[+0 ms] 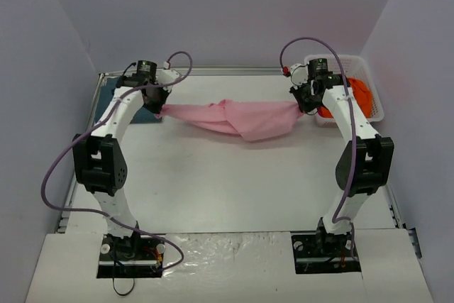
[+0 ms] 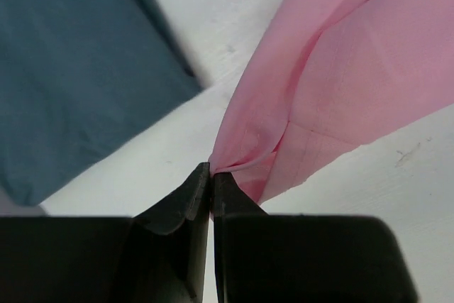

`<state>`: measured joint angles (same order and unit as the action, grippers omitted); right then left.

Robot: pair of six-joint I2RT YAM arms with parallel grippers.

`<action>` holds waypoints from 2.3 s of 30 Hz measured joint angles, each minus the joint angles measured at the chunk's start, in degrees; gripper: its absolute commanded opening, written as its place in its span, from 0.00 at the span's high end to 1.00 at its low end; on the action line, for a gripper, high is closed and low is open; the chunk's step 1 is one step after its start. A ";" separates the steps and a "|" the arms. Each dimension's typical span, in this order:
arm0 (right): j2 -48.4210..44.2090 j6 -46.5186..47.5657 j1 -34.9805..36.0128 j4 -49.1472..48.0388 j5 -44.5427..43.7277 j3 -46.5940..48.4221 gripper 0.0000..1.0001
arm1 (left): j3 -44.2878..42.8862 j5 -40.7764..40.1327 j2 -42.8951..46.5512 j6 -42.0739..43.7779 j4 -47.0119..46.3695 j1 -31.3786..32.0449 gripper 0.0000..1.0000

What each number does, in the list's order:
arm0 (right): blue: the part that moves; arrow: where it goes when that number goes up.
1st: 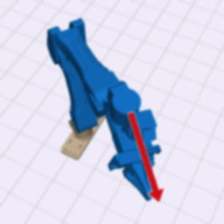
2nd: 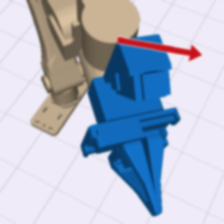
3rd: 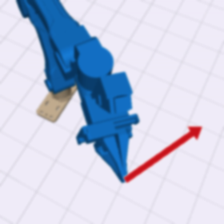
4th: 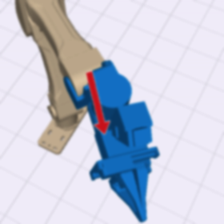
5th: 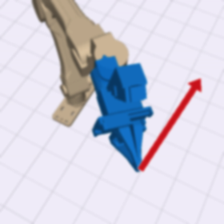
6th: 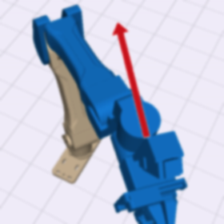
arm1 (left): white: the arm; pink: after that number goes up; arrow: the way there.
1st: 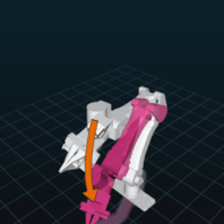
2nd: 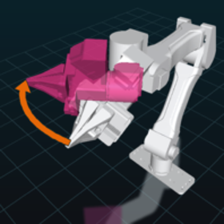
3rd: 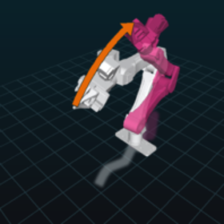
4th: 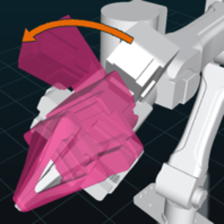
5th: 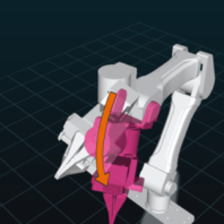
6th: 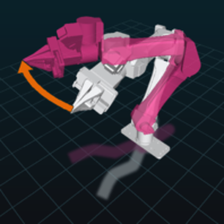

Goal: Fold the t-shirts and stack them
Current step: Flatten out the tshirt

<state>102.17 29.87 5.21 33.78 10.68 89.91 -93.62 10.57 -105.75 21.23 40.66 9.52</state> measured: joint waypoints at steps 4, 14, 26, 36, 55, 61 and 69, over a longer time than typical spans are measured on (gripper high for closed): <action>3.93 -1.40 -0.04 1.29 -0.90 12.68 1.00 | -11.91 0.00 0.11 -0.52 4.52 -3.21 0.98; -17.16 -0.92 -1.40 2.25 3.21 4.74 1.00 | 0.11 7.87 29.27 -0.22 5.27 -12.33 0.97; -10.40 3.45 -1.99 4.59 3.58 -12.26 1.00 | 32.33 4.74 24.76 6.69 2.03 -13.00 0.98; -4.13 3.28 -3.04 3.96 3.80 -4.98 1.00 | 21.66 3.72 21.44 8.26 4.26 -13.35 0.40; 1.57 2.08 -0.20 3.48 4.39 -4.50 1.00 | -3.06 14.75 -0.85 0.31 7.28 2.91 0.76; 3.23 0.74 1.27 2.36 4.42 -5.31 1.00 | -23.45 26.60 -20.39 -3.54 15.34 5.62 0.81; 4.28 -0.04 1.70 0.98 4.33 -6.82 1.00 | -24.81 29.68 -27.69 -6.56 19.43 9.81 0.67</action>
<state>106.45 29.82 6.92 34.76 15.00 83.09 -118.43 40.25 -133.45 14.68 60.10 19.33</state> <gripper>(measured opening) 0.010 0.323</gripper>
